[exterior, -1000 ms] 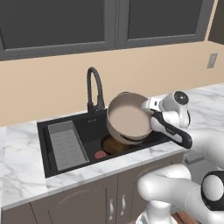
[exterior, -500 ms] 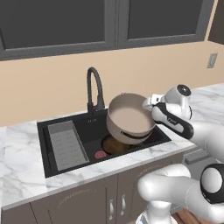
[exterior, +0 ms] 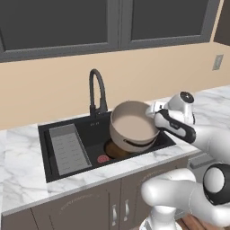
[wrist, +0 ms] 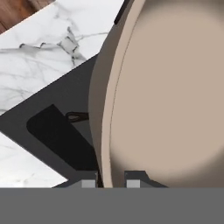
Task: Move the pot and pan from the stove into the sink.
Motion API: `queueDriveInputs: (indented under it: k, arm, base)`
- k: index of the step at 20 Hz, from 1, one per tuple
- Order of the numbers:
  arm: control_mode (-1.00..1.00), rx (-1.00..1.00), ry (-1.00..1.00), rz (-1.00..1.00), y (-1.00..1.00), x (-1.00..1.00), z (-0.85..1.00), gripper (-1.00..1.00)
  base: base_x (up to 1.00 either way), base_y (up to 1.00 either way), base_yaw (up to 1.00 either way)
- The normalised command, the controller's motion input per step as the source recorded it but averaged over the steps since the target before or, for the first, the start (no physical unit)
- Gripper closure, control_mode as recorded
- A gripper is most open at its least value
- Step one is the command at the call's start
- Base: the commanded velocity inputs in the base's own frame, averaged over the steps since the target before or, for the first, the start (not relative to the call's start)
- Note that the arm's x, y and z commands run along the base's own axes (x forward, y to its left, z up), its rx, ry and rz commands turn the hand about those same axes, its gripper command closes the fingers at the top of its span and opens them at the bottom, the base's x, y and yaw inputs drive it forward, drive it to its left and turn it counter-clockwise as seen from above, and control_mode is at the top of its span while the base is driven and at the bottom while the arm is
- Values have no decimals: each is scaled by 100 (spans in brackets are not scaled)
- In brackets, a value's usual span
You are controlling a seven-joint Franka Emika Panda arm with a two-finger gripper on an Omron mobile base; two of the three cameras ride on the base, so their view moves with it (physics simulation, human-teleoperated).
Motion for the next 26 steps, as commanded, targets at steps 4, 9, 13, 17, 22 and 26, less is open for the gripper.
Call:
queueDriveInputs:
  k: [4,9,13,17,22,26]
  arm:
    - [-100,0,0,0,0,7,-28,100]
    - [-100,0,0,-4,4,32,-22,100]
    - [-100,-1,0,-6,8,39,-24,100]
    - [-100,-1,0,-5,8,41,-25,100]
    - [-100,0,0,-6,2,45,-18,100]
    - [-100,0,0,-10,0,43,-10,100]
  base:
    - [0,0,0]
    - [0,0,0]
    - [0,0,0]
    - [0,0,0]
    - [0,0,0]
    - [0,0,0]
